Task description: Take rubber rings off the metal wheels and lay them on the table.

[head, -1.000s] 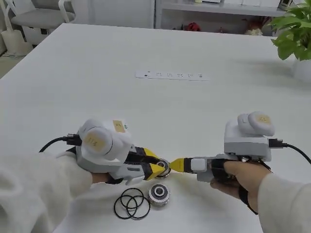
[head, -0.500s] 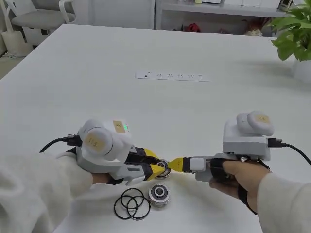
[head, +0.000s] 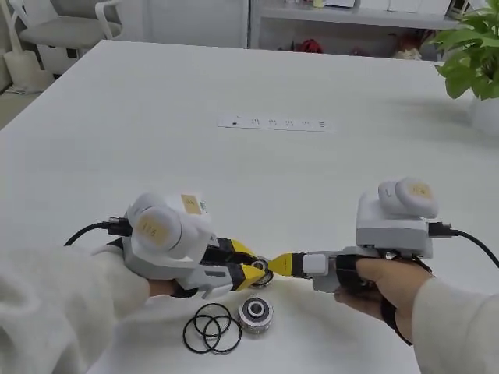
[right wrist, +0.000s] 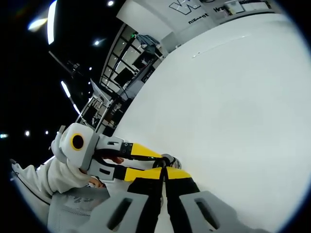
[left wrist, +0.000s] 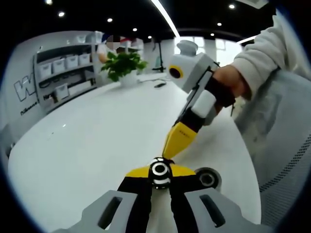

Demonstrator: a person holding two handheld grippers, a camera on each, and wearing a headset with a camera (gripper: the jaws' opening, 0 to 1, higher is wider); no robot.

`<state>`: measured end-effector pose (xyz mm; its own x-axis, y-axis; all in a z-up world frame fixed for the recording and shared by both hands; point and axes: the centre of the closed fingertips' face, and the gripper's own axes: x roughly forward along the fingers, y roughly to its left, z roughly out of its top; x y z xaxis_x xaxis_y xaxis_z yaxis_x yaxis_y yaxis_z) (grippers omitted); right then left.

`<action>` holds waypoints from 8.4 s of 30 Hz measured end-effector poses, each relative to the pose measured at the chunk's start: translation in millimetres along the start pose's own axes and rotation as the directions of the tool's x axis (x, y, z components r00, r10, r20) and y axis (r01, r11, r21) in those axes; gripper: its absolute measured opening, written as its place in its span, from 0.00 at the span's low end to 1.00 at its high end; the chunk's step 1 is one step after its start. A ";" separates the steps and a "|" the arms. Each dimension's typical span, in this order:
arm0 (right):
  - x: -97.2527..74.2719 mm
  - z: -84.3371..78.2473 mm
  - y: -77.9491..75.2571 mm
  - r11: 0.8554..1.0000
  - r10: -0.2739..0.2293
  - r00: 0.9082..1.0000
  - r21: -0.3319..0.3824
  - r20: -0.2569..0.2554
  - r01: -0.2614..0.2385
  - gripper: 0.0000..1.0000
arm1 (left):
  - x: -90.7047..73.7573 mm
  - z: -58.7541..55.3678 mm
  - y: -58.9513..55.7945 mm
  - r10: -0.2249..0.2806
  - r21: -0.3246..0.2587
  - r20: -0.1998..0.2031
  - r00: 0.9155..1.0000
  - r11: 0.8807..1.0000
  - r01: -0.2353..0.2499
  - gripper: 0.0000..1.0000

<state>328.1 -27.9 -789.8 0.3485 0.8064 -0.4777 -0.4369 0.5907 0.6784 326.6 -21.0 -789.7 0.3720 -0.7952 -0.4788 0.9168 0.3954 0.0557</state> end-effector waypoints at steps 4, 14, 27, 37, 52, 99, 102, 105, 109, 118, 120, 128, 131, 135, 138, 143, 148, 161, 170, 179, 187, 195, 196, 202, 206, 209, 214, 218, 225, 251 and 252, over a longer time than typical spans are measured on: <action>0.6 1.0 1.3 1.000 -0.002 1.000 -0.013 -0.001 0.002 0.00 | -0.1 0.1 0.0 0.002 -0.001 0.001 1.000 1.000 -0.002 0.14; 1.7 1.5 2.8 1.000 0.007 1.000 -0.018 0.000 -0.007 0.00 | -0.5 0.0 -0.4 0.001 0.000 0.000 1.000 1.000 -0.001 0.14; -4.6 30.8 53.8 0.954 0.252 0.956 0.128 0.151 -0.272 0.00 | -0.7 -0.1 -0.2 0.003 0.002 0.000 1.000 1.000 -0.003 0.14; -5.1 18.1 7.4 0.993 -0.021 0.997 -0.118 0.070 0.029 0.00 | -0.1 0.0 -0.7 0.008 0.000 0.004 1.000 1.000 -0.008 0.14; -3.0 -11.5 -16.6 0.924 -0.098 0.991 -0.379 -0.092 0.056 0.09 | 0.5 -0.1 -0.7 0.005 -0.002 0.011 1.000 1.000 -0.005 0.14; -0.3 -4.8 -11.7 0.841 -0.102 0.994 -0.537 -0.046 0.062 0.00 | -1.0 0.2 -3.2 -0.005 -0.007 0.021 1.000 1.000 0.005 0.14; 3.9 -18.3 -18.0 0.796 -0.138 0.984 -0.604 -0.109 0.045 0.00 | -0.9 0.3 -3.1 -0.005 -0.006 0.022 1.000 1.000 0.005 0.14; 4.1 -19.1 -11.7 0.793 -0.120 0.986 -0.609 -0.115 0.026 0.02 | -0.8 0.3 -2.9 -0.006 -0.008 0.023 1.000 1.000 0.006 0.14; 3.5 -18.7 -10.9 0.797 -0.105 0.987 -0.604 -0.119 0.012 0.08 | -0.7 0.3 -2.7 -0.007 -0.009 0.026 1.000 1.000 0.007 0.14; 11.4 -19.1 -2.4 0.754 -0.093 0.993 -0.656 -0.073 0.023 0.28 | -0.1 0.5 -2.9 -0.006 -0.013 0.028 1.000 1.000 0.006 0.14; 12.5 -17.0 -1.7 0.748 -0.089 0.995 -0.663 -0.051 0.033 0.28 | 0.0 0.5 -2.8 -0.006 -0.015 0.028 1.000 1.000 0.006 0.14; 13.6 -17.9 0.0 0.740 -0.076 0.995 -0.672 -0.061 0.016 0.22 | 0.1 0.7 -2.6 -0.005 -0.016 0.030 1.000 1.000 0.005 0.14; 12.0 -18.3 -1.4 0.742 -0.076 0.995 -0.670 -0.071 0.009 0.21 | 0.0 0.7 -2.7 -0.004 -0.016 0.030 1.000 1.000 0.005 0.14; 10.5 -18.6 -1.9 0.745 -0.075 0.994 -0.667 -0.078 0.004 0.19 | -0.3 0.4 -2.4 -0.003 -0.020 0.027 1.000 1.000 0.003 0.14; 8.2 -18.3 -2.4 0.743 -0.075 0.994 -0.670 -0.081 0.002 0.15 | -0.9 -0.6 -0.5 0.004 -0.022 0.025 1.000 1.000 -0.003 0.13; 6.6 -16.5 -6.4 0.750 -0.095 0.993 -0.661 -0.069 0.026 0.00 | -2.4 -1.0 2.1 0.012 -0.028 0.024 1.000 1.000 -0.012 0.13; 7.7 -17.7 -6.3 0.741 -0.099 0.993 -0.671 -0.062 0.032 0.00 | -2.9 -0.9 1.8 0.012 -0.029 0.024 1.000 1.000 -0.011 0.13; 3.9 -3.1 -16.1 0.929 -0.125 0.992 -0.353 -0.014 0.112 0.00 | -3.3 -1.0 2.1 0.012 -0.024 0.024 1.000 1.000 -0.012 0.13; 1.0 2.7 -8.3 0.964 -0.075 0.997 -0.255 0.011 0.075 0.00 | -3.4 -1.4 1.7 0.012 -0.024 0.025 1.000 1.000 -0.011 0.13; 2.1 2.6 -5.8 0.972 -0.073 0.997 -0.225 0.008 0.073 0.00 | -3.5 -1.6 1.6 0.013 -0.020 0.024 1.000 1.000 -0.012 0.13; 3.0 2.9 -2.5 0.972 -0.066 0.998 -0.224 0.004 0.066 0.00 | -3.1 -1.8 1.6 0.013 -0.020 0.023 1.000 1.000 -0.012 0.13; 3.4 2.8 -0.2 0.973 -0.062 0.998 -0.222 0.001 0.061 0.00 | -3.0 -1.4 1.4 0.012 -0.019 0.023 1.000 1.000 -0.012 0.13; 3.4 2.8 0.1 0.973 -0.062 0.998 -0.223 0.001 0.060 0.00 | -3.0 -1.4 1.4 0.012 -0.019 0.023 1.000 1.000 -0.012 0.13; 4.0 3.0 1.7 0.973 -0.057 0.998 -0.224 -0.001 0.055 0.00 | -3.1 -1.5 1.5 0.011 -0.019 0.024 1.000 1.000 -0.010 0.13; 4.2 3.1 2.9 0.974 -0.052 0.999 -0.221 -0.001 0.050 0.00 | -3.0 -1.6 1.5 0.010 -0.019 0.025 1.000 1.000 -0.010 0.13; 4.4 3.5 3.9 0.977 -0.045 0.999 -0.210 0.001 0.044 0.00 | -2.9 -1.6 1.4 0.010 -0.019 0.025 1.000 1.000 -0.009 0.13; 4.8 3.9 5.0 0.978 -0.038 0.999 -0.207 0.002 0.038 0.00 | -2.5 -1.9 1.8 0.010 -0.019 0.026 1.000 1.000 -0.009 0.13; 5.4 4.3 7.0 0.979 -0.030 1.000 -0.204 0.004 0.030 0.00 | -2.6 -2.0 1.9 0.010 -0.019 0.027 1.000 1.000 -0.009 0.13; 6.2 4.5 8.8 0.977 -0.022 1.000 -0.214 0.005 0.023 0.00 | -2.5 -1.9 1.8 0.012 -0.019 0.027 1.000 1.000 -0.011 0.13; 4.7 11.9 18.4 0.978 0.017 0.999 -0.211 0.038 -0.009 0.00 | -2.4 -1.5 1.5 0.015 -0.034 0.038 0.999 0.999 -0.014 0.13; 4.3 11.8 15.4 0.979 0.004 0.999 -0.205 0.038 0.004 0.00 | -2.5 -1.5 1.7 0.015 -0.038 0.040 0.999 0.999 -0.014 0.13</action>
<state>332.7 -15.7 -774.8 0.3776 0.8073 -0.4535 -0.5964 0.5867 0.5478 327.0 -17.7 -789.8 0.3917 -0.8070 -0.4420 0.9053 0.4237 0.0287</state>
